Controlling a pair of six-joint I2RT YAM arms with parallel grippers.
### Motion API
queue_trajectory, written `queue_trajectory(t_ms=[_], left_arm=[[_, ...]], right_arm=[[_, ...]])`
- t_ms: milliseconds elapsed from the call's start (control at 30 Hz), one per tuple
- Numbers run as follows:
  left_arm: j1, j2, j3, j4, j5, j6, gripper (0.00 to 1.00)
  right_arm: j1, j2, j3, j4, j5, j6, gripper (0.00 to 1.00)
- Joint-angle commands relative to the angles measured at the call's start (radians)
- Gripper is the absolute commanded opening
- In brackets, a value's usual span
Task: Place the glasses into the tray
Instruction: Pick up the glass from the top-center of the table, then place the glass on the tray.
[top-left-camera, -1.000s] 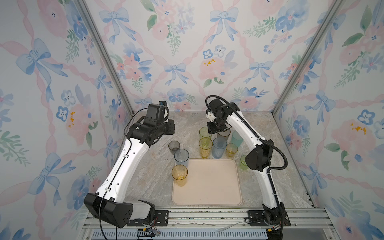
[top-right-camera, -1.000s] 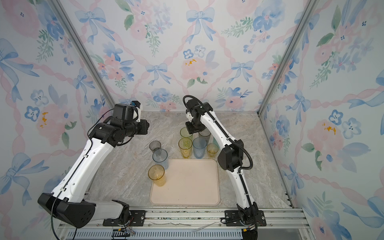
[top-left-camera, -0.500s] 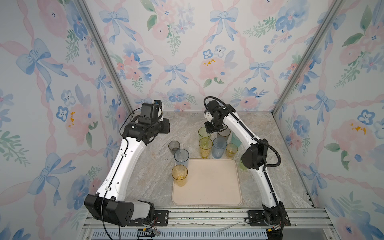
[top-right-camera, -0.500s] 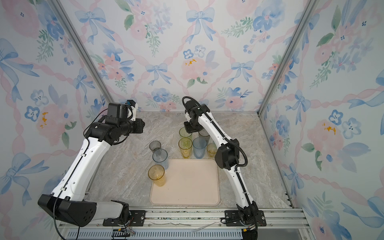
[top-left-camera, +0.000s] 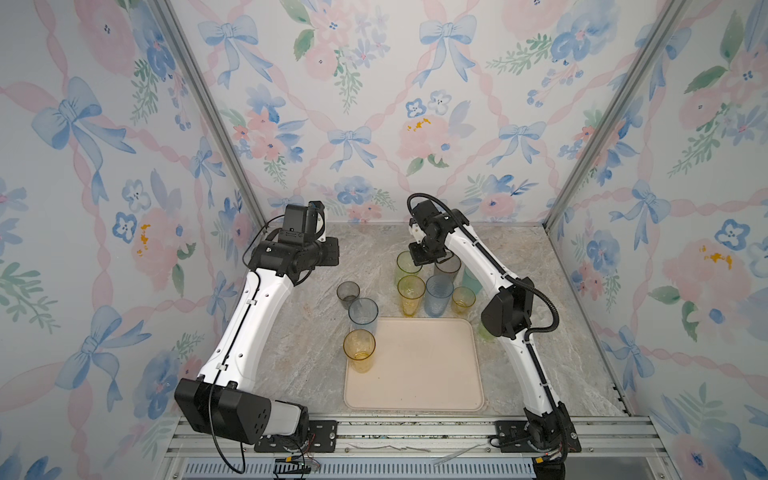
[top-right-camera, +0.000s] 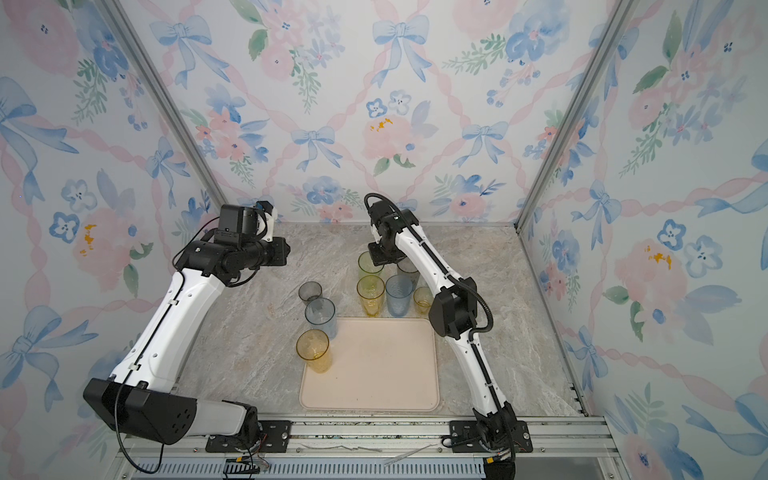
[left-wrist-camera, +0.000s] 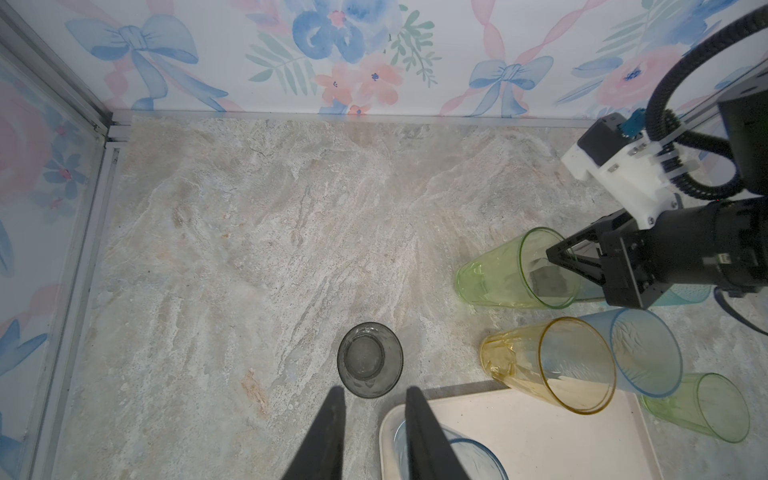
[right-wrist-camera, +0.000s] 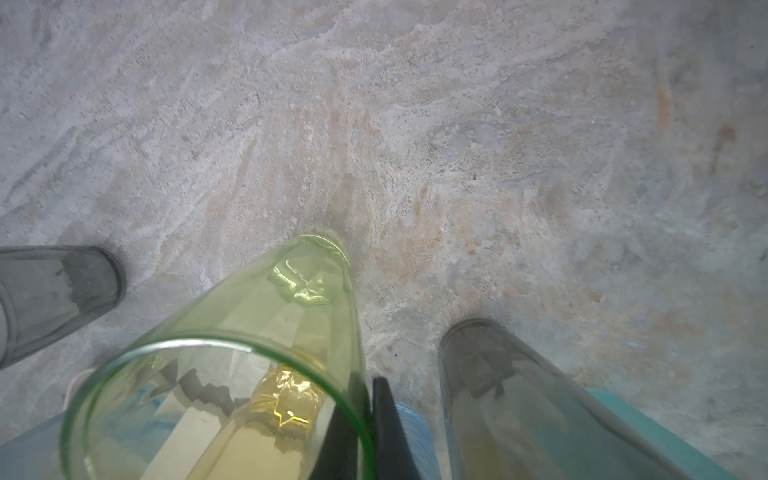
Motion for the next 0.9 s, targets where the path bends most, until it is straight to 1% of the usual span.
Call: queue_trajectory(t_ms=[0, 300, 467, 567, 733, 867], left_arm=[[0.007, 0.01, 0.01, 0.013, 0.011, 0.017, 0.28], [0.008, 0.006, -0.015, 0.018, 0.003, 0.013, 0.28], [0.007, 0.004, -0.035, 0.024, -0.004, 0.013, 0.28], [0.008, 0.01, -0.044, 0.026, -0.007, 0.011, 0.28], [0.008, 0.007, -0.052, 0.039, -0.019, 0.004, 0.27], [0.007, 0.003, -0.053, 0.046, -0.023, 0.005, 0.27]], right_arm=[[0.0, -0.014, 0.028, 0.048, 0.018, 0.004, 0.0], [0.0, -0.116, 0.023, 0.196, 0.043, 0.016, 0.0], [0.0, -0.209, 0.025, 0.223, 0.038, 0.003, 0.0], [0.004, -0.298, 0.01, 0.194, 0.014, -0.015, 0.0], [0.03, -0.523, -0.126, 0.103, -0.002, -0.083, 0.0], [0.074, -0.669, -0.182, -0.018, -0.01, -0.131, 0.0]])
